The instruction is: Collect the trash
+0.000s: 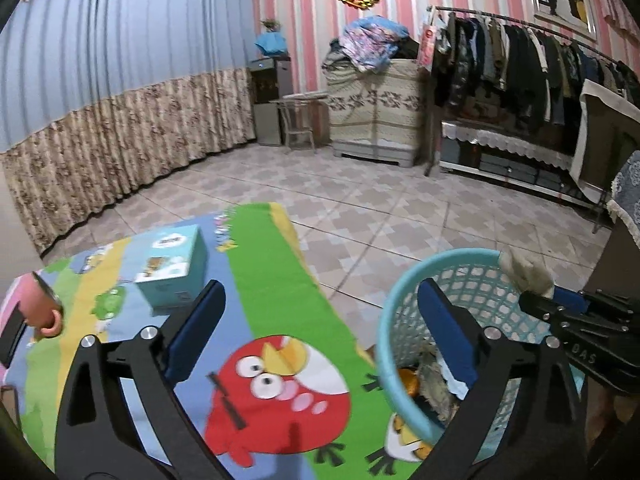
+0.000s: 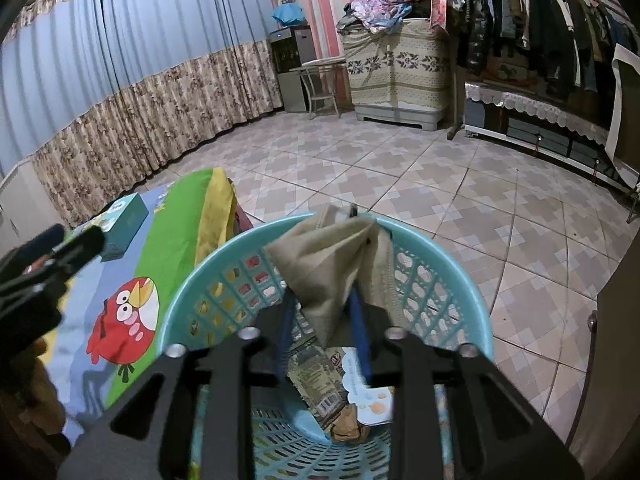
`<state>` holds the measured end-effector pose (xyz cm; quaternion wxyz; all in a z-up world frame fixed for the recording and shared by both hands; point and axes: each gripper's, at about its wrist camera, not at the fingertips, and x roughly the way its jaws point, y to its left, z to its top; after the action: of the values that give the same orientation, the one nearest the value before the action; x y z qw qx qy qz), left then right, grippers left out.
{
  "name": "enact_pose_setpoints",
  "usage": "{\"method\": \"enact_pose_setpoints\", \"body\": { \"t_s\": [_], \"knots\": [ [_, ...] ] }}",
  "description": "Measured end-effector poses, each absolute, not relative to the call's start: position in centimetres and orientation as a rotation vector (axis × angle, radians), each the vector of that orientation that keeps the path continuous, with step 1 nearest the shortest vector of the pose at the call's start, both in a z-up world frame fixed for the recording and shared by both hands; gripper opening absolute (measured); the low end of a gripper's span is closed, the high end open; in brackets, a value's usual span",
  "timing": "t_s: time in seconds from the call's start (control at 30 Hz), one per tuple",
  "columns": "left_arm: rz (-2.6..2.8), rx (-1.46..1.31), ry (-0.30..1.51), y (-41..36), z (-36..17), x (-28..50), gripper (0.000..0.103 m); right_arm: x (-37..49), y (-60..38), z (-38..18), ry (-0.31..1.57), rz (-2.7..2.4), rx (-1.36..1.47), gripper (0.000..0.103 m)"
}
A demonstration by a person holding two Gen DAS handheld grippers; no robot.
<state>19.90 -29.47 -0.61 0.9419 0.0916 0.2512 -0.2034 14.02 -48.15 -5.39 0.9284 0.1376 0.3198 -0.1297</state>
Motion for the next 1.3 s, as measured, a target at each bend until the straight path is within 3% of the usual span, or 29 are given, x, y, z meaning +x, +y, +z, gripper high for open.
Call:
{"method": "enact_pose_setpoints", "body": {
  "t_s": [0.03, 0.17, 0.23, 0.4, 0.87, 1.3],
  "knots": [
    [-0.404, 0.186, 0.506, -28.9, -0.4, 19.7, 0.096, 14.1, -48.0, -5.4, 0.653, -0.268, 0.280, 0.054],
    [-0.374, 0.181, 0.497, -26.8, 0.0, 18.8, 0.097, 14.4, -47.5, -5.9, 0.658, -0.277, 0.266, 0.067],
    [-0.354, 0.175, 0.494, -25.8, 0.2, 18.5, 0.097, 14.4, -47.4, -6.1, 0.659, -0.291, 0.257, 0.080],
    [-0.314, 0.156, 0.495, -22.6, 0.7, 17.2, 0.097, 13.8, -46.8, -6.2, 0.644, -0.303, 0.250, 0.094],
    [-0.222, 0.103, 0.472, -15.0, 1.1, 11.3, 0.097, 7.5, -38.6, -2.1, 0.501, -0.263, 0.168, 0.099],
    [-0.153, 0.083, 0.462, -10.4, -0.5, 5.4, 0.097, 1.7, -31.1, -2.1, 0.429, -0.175, 0.142, 0.099]
  ]
}}
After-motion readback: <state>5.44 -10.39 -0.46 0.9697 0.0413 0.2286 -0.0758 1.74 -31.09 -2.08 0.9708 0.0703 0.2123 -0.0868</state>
